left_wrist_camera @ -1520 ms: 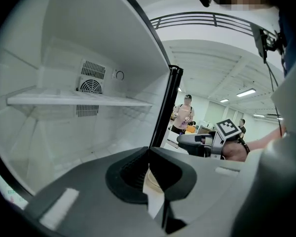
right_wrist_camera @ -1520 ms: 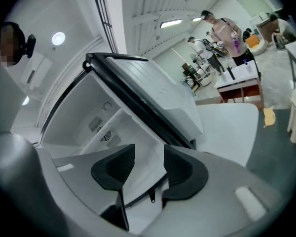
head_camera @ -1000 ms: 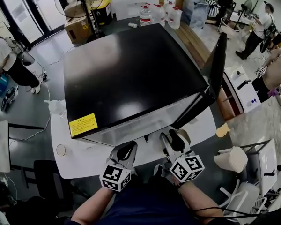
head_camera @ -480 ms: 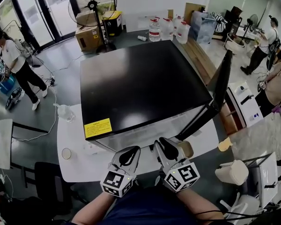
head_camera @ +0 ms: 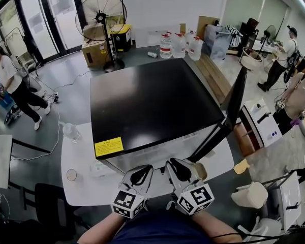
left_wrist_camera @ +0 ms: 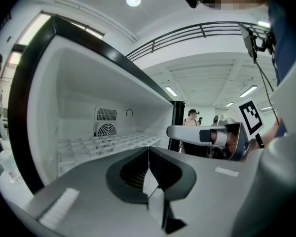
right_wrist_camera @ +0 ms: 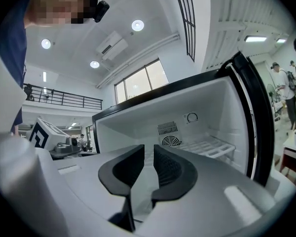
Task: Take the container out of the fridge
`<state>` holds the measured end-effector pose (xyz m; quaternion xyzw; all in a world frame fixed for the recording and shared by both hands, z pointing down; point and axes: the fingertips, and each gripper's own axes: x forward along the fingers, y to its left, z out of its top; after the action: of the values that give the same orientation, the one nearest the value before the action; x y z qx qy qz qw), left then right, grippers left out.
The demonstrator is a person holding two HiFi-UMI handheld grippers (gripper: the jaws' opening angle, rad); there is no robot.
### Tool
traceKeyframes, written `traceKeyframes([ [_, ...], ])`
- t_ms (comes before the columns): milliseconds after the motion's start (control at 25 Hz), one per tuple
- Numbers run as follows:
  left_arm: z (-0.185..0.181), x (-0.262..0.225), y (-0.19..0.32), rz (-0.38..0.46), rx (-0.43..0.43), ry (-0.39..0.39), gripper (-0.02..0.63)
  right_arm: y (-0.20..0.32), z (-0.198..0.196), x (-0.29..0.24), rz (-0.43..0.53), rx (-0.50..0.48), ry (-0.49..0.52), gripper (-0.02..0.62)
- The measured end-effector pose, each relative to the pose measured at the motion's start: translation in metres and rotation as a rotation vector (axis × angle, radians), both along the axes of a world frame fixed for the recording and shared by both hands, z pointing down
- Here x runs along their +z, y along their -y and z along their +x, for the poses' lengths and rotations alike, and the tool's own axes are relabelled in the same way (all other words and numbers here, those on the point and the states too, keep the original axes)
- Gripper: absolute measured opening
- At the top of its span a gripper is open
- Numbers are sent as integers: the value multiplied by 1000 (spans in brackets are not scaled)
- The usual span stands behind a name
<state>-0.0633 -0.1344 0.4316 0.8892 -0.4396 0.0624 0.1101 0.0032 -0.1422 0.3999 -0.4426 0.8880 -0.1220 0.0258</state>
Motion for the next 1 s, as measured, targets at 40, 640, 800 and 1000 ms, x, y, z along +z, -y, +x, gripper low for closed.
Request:
traceKeyframes([
  [40,0,-1,0,1,3,-2,2,-1,-1,0,4,-3,-16,64],
  [640,7,1,2,-20,28,-15,2,-2,0,-1,28,4,-96,20],
  [800,6,1,2,-20,34,-12,2,-3,1,-1,28,13,-98,21],
  [1000,3,0,1,-23,34,-9,2,-6,5,-1,29,32,-103,20],
])
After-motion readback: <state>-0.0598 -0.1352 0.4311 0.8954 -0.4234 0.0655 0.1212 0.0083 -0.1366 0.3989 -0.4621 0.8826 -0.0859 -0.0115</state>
